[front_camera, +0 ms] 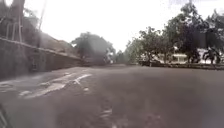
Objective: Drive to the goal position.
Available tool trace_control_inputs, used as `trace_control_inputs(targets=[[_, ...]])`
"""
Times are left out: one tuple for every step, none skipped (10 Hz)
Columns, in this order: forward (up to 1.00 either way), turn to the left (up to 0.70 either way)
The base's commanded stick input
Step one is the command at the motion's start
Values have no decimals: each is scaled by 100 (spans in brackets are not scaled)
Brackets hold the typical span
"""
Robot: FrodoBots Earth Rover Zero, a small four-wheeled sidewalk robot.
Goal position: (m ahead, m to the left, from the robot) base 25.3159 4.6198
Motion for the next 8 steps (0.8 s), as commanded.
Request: trace_control_inputs(targets=[[100,0],[100,0],[100,0],[100,0],[100,0],[100,0],[100,0],[100,0]])
